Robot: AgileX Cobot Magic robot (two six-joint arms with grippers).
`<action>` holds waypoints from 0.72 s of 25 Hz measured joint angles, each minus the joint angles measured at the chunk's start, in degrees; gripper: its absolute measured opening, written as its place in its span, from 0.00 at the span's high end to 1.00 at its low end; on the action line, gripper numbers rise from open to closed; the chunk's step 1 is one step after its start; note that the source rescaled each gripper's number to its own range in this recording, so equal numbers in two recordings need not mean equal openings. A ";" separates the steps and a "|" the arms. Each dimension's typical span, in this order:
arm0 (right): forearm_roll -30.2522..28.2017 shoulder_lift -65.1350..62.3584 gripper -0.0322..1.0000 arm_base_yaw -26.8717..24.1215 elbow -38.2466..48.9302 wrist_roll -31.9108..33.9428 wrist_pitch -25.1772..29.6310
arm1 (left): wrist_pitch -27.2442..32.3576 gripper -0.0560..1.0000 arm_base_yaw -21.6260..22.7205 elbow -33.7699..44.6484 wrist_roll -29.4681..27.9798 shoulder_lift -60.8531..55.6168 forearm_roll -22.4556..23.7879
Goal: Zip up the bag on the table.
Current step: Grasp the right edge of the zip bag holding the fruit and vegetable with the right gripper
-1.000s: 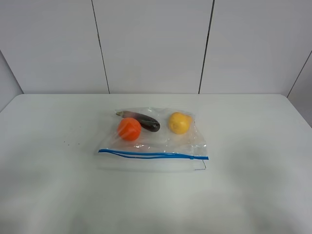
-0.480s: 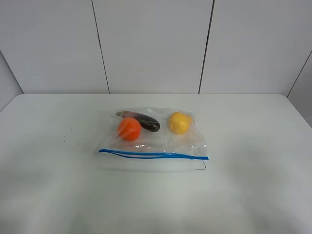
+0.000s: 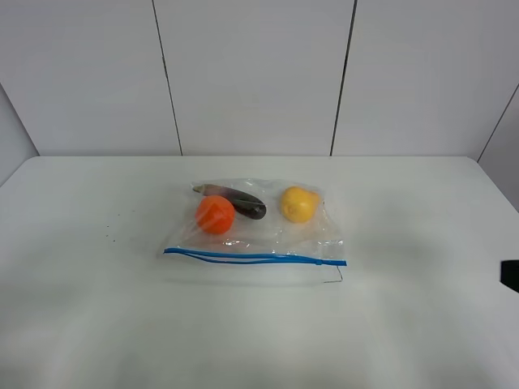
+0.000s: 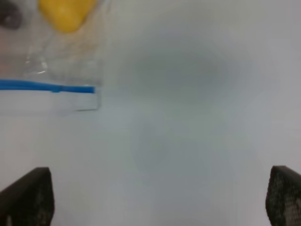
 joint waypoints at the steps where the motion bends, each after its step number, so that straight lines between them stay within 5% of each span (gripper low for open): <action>1: 2.77 4.14 0.00 0.00 -0.58 -1.98 -0.97 | 0.00 0.03 0.00 0.00 0.00 0.00 0.00; 12: 38.10 43.98 0.00 -3.37 -2.74 -36.85 -5.16 | 0.00 0.03 0.00 0.00 0.00 0.00 0.00; 18: 56.53 60.85 0.00 -14.33 -3.06 -63.04 9.15 | 0.00 0.03 0.00 0.00 0.00 0.00 0.00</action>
